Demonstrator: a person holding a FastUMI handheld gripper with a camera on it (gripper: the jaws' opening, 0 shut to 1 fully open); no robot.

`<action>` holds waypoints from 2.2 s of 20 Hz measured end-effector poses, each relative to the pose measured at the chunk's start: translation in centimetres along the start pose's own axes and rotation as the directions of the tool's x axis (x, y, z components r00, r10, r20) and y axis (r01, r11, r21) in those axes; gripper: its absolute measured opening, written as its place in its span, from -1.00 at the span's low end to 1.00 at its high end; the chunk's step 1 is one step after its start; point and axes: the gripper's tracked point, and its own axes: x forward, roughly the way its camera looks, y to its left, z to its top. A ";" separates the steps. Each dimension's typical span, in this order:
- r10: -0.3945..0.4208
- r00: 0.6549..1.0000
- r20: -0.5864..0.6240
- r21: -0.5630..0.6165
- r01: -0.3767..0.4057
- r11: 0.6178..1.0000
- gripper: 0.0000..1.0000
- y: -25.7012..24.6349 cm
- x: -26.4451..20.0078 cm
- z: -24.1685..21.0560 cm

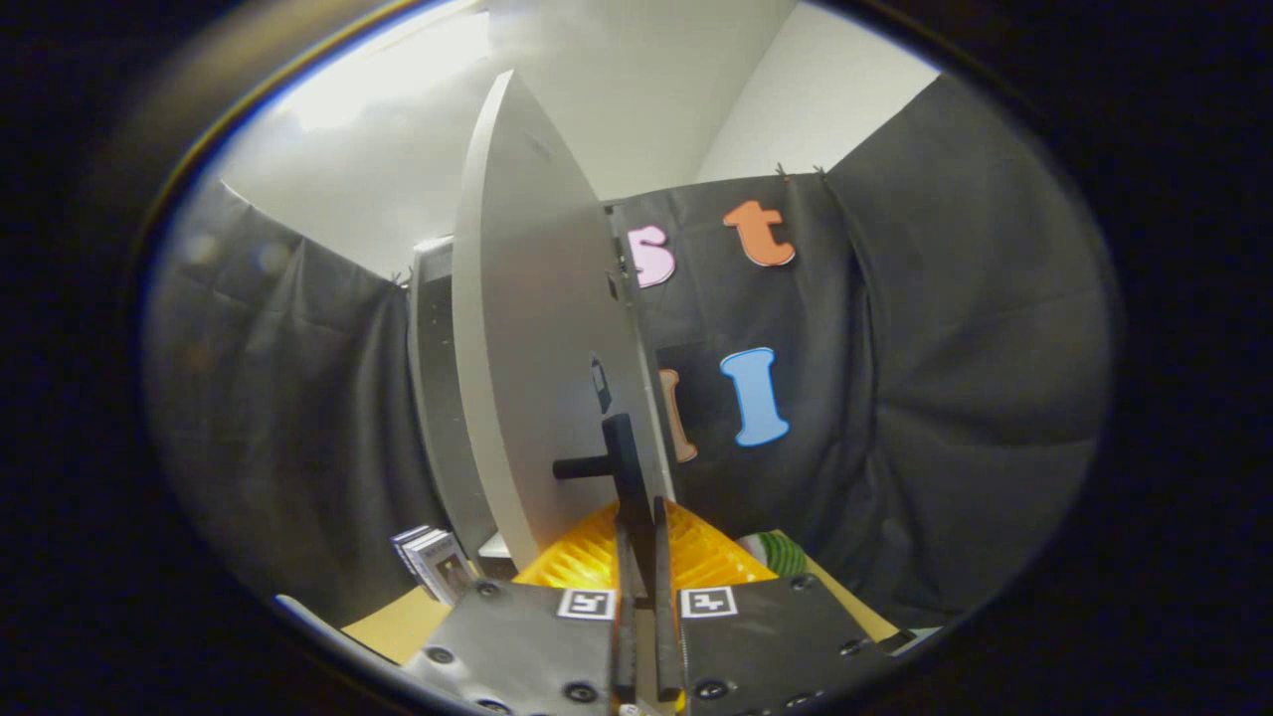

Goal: Open the shoe cabinet door, grab the shoes and put them into the shoe cabinet, then close the shoe cabinet door.

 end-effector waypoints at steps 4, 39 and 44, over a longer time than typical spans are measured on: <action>-0.023 1.000 -0.002 -0.016 0.023 1.000 -0.87 -1.9 -0.1 0.3; 0.117 0.978 -0.171 0.072 -0.106 0.992 -0.60 8.3 -2.7 -15.4; 0.102 0.957 -0.272 0.098 -0.078 0.992 -0.45 8.3 -0.8 -25.5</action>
